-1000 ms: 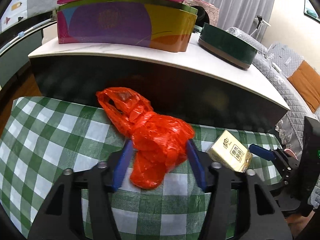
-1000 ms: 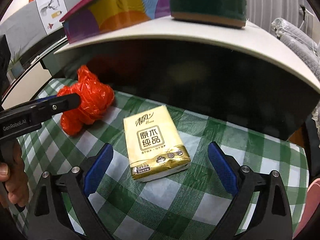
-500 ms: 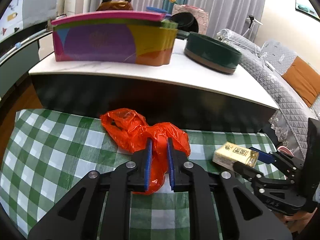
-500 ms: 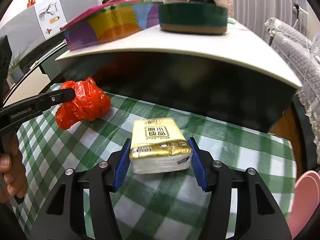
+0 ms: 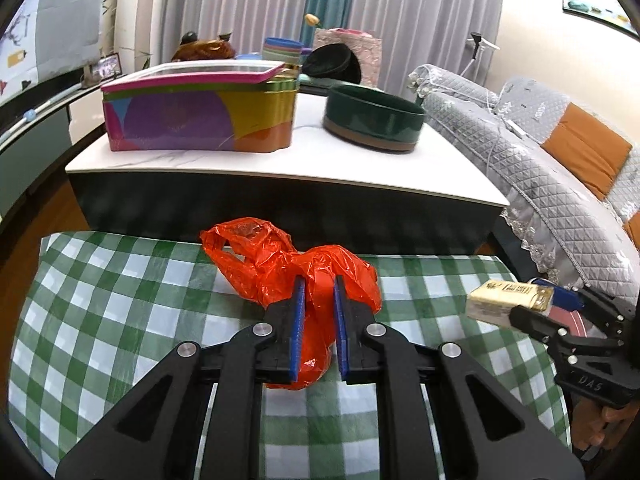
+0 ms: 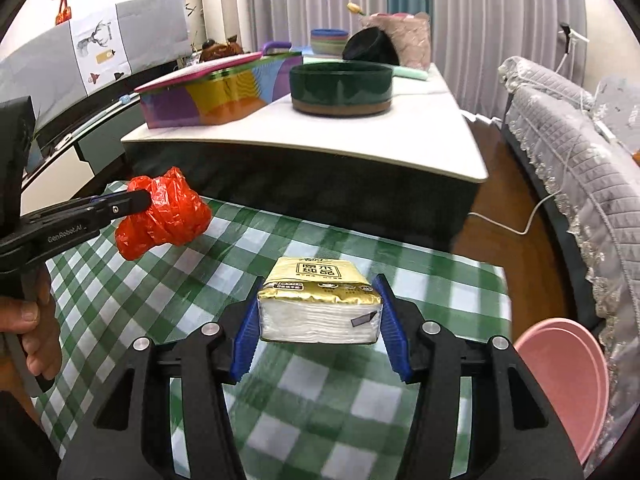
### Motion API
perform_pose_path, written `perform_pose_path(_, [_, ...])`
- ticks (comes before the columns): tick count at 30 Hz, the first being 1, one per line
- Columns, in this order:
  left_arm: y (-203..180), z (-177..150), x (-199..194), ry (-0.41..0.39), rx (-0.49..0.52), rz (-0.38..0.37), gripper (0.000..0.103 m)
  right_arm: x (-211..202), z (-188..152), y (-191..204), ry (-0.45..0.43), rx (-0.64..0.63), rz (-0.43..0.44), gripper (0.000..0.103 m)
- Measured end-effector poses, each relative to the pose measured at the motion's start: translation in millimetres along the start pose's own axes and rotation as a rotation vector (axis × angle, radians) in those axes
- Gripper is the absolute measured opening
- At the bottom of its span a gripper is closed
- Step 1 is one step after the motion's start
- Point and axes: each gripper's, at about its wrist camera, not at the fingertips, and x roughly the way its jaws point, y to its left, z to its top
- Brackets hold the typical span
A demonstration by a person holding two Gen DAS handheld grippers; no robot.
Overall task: Collect trash
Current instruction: 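Grasp the red plastic bag with the left tool while the right tool grasps the yellow tissue packet, then carry the red bag and tissue packet over the pink bin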
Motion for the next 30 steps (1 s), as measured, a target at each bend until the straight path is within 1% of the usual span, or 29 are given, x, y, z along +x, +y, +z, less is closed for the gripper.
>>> perform_pose_path(7, [-24.9, -18.3, -17.0, -0.001, 0.047, -0.018, 0.013, -40.3, -10.7, -10.7, -0.03, 0.006, -0.026, 0.053])
perform_pose_path(18, [-54.5, -58.2, -34.3, 0.007, 0.023, -0.065, 0.013, -95.4, -23.6, -38.1, -0.081, 0.029, -0.066, 0.053])
perform_pose_path(23, [-72.4, -68.1, -44.3, -0.018, 0.029, -0.082, 0.013, -112.0, -32.8, -55.2, -0.098, 0.057, -0.082, 0.053])
perform_pose_path(30, [-84.8, -74.9, -52.3, -0.039, 0.017, -0.089, 0.013, -134.8, -52.2, -73.4, -0.121, 0.067, -0.099, 0.053])
